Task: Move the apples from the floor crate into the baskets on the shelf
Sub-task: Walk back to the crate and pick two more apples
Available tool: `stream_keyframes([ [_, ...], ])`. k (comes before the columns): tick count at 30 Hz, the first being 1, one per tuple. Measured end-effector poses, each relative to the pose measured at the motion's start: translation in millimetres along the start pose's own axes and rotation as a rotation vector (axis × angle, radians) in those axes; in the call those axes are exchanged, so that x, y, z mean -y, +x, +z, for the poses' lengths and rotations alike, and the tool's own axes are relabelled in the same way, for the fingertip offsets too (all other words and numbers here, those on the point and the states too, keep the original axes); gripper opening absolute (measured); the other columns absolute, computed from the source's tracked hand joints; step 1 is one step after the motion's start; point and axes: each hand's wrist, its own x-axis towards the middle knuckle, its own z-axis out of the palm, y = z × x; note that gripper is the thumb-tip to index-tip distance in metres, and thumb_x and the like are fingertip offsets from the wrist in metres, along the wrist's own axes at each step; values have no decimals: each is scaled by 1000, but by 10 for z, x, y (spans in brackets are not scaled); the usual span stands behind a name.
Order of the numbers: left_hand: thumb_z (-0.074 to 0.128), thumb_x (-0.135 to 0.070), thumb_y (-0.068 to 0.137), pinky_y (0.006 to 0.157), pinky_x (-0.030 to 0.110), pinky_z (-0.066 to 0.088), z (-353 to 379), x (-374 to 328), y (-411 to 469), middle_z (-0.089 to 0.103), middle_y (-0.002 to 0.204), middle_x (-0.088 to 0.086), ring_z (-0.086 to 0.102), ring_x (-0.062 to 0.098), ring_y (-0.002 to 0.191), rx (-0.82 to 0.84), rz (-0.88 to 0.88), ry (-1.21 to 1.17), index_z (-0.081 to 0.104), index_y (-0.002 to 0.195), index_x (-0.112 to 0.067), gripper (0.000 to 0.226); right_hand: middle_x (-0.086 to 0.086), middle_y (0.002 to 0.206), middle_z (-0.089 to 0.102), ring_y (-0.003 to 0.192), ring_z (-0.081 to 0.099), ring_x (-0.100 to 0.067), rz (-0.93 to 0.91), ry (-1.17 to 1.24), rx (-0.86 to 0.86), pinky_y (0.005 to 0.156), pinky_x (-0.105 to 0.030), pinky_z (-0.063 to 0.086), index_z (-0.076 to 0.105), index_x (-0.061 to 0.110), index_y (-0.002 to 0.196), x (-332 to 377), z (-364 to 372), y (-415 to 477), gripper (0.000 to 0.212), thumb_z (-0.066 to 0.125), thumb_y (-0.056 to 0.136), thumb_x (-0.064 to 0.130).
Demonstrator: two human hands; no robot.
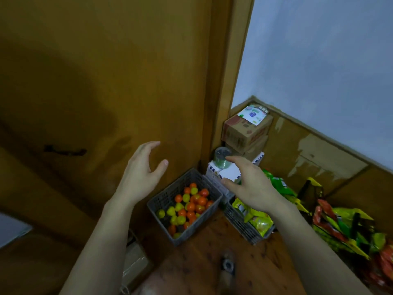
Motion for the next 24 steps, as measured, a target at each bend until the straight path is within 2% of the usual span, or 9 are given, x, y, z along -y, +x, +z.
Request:
stream_keyframes([
  [3, 61, -34, 97, 107, 29, 37, 279, 121, 412, 44, 151, -4, 41, 13, 139, 2, -40, 0, 43, 149, -21, 56, 3, 160, 33, 146, 33, -19, -15, 25, 41, 114, -35, 33, 31, 22, 155, -281, 40, 509, 68, 60, 98, 44],
  [9, 60, -34, 98, 110, 34, 38, 842, 338, 1138, 41, 153, -6, 39, 11, 140, -18, -150, 13, 41, 150, -23, 56, 3, 159, 36, 140, 40, -17, -35, 37, 125, 100, -20, 30, 35, 22, 153, -935, 100, 1480, 62, 61, 99, 38],
  [11, 60, -32, 98, 108, 31, 37, 1020, 452, 1326, 41, 153, -6, 38, 7, 137, -24, -155, 25, 41, 150, -22, 56, 3, 158, 37, 138, 42, -17, -41, 43, 151, 101, -22, 32, 36, 22, 153, -1133, 191, 1777, 61, 61, 99, 36],
  [13, 60, -31, 98, 105, 29, 38, 1214, 606, 1439, 41, 152, -5, 37, 3, 132, -17, -178, 21, 40, 150, -22, 56, 3, 158, 36, 141, 39, -18, -41, 37, 183, 108, -28, 34, 35, 22, 153, -1316, 365, 2016, 60, 60, 100, 35],
  [16, 60, -30, 98, 109, 35, 40, 1558, 967, 1515, 40, 152, -4, 40, 10, 137, -10, -230, 13, 39, 150, -21, 56, 1, 156, 40, 141, 39, -20, -17, 51, 189, 112, -37, 36, 37, 20, 151, -1602, 761, 2307, 58, 61, 100, 33],
  [18, 59, -30, 99, 112, 36, 39, 1858, 1287, 1503, 40, 152, -4, 39, 13, 139, 4, -257, 16, 39, 150, -21, 56, -3, 149, 47, 134, 44, -21, 5, 56, 192, 107, -39, 39, 42, 17, 148, -1796, 1100, 2475, 55, 63, 98, 28],
  [21, 58, -31, 99, 111, 30, 36, 2410, 1857, 1412, 39, 153, -4, 39, 12, 139, 66, -294, 29, 38, 151, -20, 56, -5, 136, 54, 116, 50, -20, 42, 79, 215, 98, -41, 44, 50, 16, 140, -2146, 1729, 2684, 47, 66, 96, 20],
  [22, 58, -31, 100, 110, 29, 34, 2618, 2082, 1397, 39, 153, -3, 39, 13, 139, 94, -296, 25, 38, 151, -20, 57, -4, 137, 54, 115, 50, -20, 47, 80, 217, 99, -40, 45, 49, 16, 140, -2298, 1983, 2764, 48, 66, 96, 21],
  [24, 57, -31, 100, 111, 27, 33, 3058, 2567, 1395, 37, 154, -4, 38, 13, 140, 135, -273, 30, 36, 152, -20, 58, -3, 149, 47, 132, 45, -21, 23, 50, 229, 110, -38, 40, 44, 15, 147, -2641, 2531, 2947, 54, 64, 97, 25],
])
